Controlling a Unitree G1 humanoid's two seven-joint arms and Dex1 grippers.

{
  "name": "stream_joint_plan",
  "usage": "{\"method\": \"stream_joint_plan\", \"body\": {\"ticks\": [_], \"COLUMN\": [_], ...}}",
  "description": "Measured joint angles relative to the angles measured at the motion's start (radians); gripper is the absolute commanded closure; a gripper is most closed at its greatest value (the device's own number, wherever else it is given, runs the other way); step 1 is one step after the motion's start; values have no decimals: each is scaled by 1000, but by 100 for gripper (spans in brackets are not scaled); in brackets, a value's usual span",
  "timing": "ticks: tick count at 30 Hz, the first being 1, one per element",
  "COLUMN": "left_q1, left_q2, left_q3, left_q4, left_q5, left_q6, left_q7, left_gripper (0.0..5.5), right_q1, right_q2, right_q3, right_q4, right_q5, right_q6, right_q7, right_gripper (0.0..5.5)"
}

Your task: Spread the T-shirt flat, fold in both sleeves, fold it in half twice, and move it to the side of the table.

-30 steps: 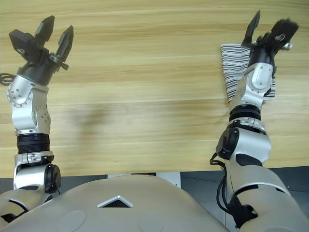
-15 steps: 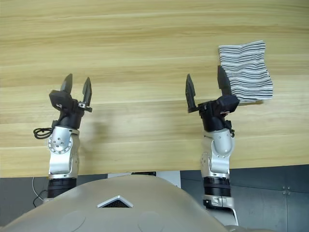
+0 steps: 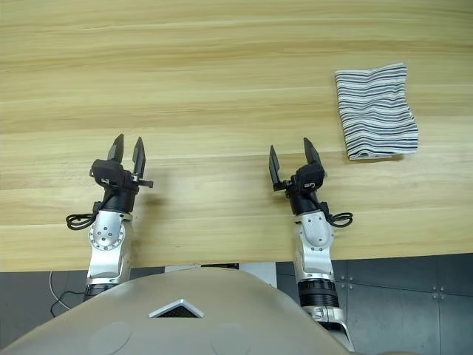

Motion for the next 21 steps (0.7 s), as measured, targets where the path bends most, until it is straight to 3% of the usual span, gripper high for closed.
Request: {"method": "stream_joint_plan", "body": {"ticks": [6,13,21], "left_q1": [0,-3,-7], "left_q2": [1,6,9], "left_q3": [2,4,7], "left_q4": [6,17,35], "left_q5": [-11,-18,-26], "left_q6": [0,0,0], "left_q7": [0,-1,-1], "left_gripper": [516,516,520], "right_q1": [-6,-20,-26], "right_q2": [2,8,8], "right_q3": [0,-1,0], "right_q4": [11,16,16], "right_q5": [-9,-10,-11], "right_q6": [0,1,3], "right_q7": [-17,-38,-39], "right_gripper": [321,321,469]}}
